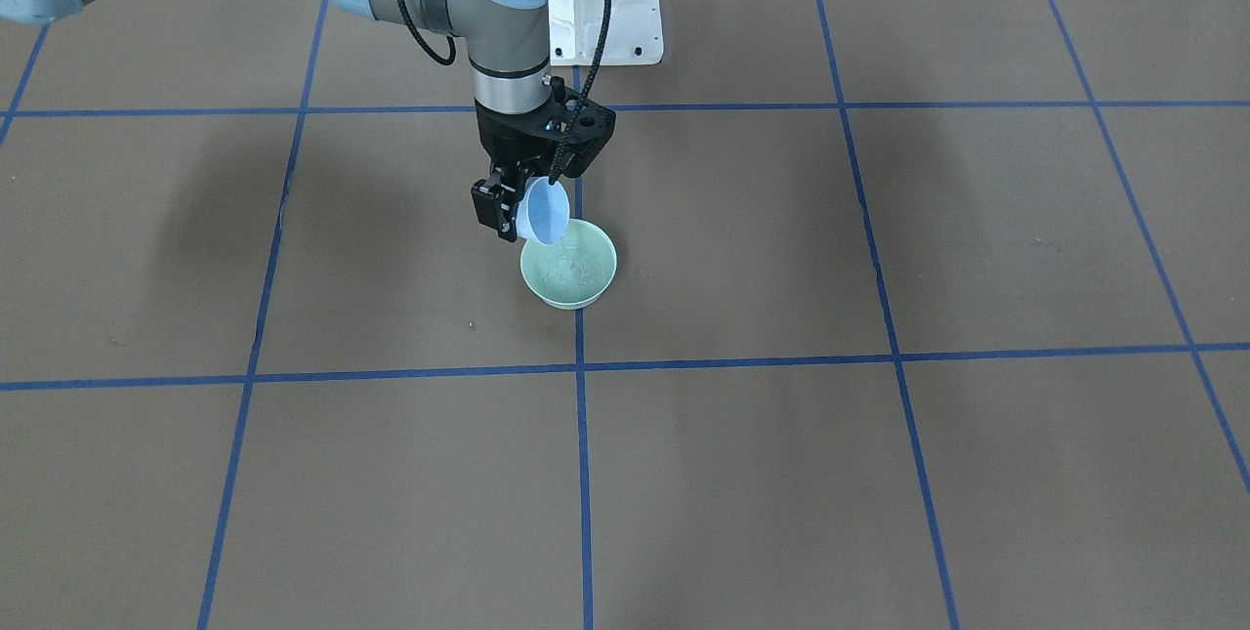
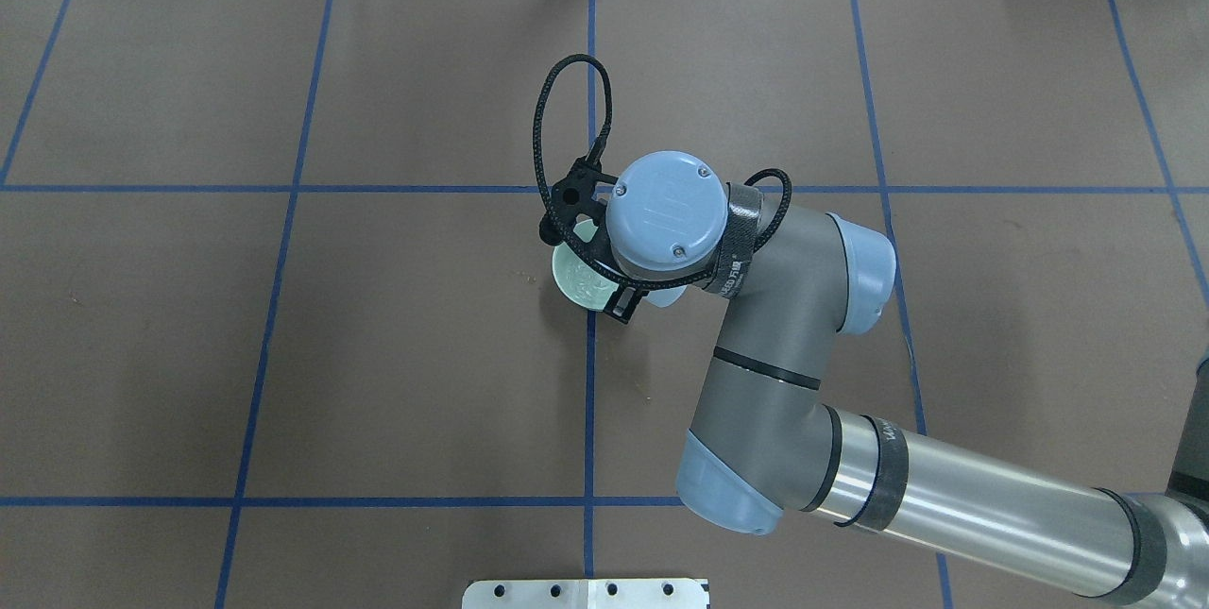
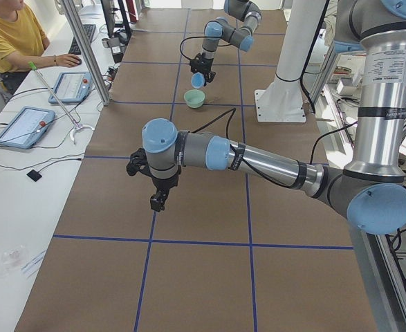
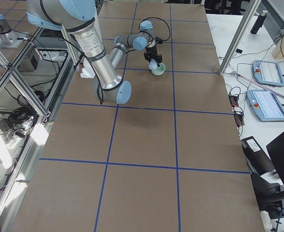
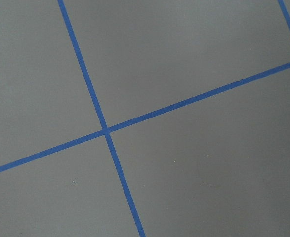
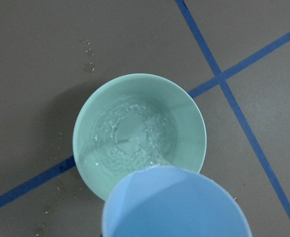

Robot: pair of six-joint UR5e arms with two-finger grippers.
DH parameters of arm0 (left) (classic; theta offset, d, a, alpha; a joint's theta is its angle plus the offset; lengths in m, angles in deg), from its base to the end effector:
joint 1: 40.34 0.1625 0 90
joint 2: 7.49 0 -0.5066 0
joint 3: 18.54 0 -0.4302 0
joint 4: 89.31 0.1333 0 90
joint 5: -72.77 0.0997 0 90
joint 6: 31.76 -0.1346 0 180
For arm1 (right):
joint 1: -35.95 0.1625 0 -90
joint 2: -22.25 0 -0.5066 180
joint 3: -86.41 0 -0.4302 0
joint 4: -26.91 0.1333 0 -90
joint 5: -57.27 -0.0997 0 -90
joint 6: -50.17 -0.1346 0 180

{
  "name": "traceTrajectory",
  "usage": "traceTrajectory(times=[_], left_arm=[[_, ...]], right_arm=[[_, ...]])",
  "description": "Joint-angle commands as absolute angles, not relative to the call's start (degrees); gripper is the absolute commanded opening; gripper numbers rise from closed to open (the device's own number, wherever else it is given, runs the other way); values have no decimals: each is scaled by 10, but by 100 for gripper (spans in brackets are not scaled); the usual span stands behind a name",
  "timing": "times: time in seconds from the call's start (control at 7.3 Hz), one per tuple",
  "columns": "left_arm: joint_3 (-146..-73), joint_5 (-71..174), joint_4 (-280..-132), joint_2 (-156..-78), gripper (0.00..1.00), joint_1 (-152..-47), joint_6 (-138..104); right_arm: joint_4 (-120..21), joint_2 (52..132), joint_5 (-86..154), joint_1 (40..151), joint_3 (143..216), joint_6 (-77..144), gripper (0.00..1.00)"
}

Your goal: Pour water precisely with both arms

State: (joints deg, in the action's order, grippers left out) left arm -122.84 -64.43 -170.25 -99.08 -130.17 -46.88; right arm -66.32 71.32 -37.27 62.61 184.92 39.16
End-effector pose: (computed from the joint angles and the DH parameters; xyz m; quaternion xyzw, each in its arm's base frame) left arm -0.0329 -0.5378 0.6301 0.1061 0.3891 0.1453 0.9034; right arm -0.6398 -0.4585 0.2393 0.2904 -0.2660 -0.4192 0.8180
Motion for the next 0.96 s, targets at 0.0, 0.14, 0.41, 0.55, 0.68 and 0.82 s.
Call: traceTrajectory(times=[0.0, 0.14, 0.41, 0.55, 0.68, 0.82], left_arm=[[-1229, -644, -1703, -992, 100, -1302, -469], [-1229, -645, -1703, -992, 100, -1302, -469], [-1229, -644, -1703, -992, 100, -1302, -469], [-1229, -645, -1703, -992, 100, -1302, -469], [-1229, -644, -1703, -992, 100, -1302, -469], [-1229, -644, -1703, -992, 100, -1302, -469]], right_arm=[[-582, 724, -373, 628, 1849, 374, 0], [-536, 726, -374, 631, 1849, 355, 0], [-438, 746, -374, 642, 1849, 298, 0], [-415, 746, -374, 645, 1849, 239, 0], [-391, 747, -373, 650, 1851, 190, 0], [-383, 755, -356, 651, 1856, 144, 0]])
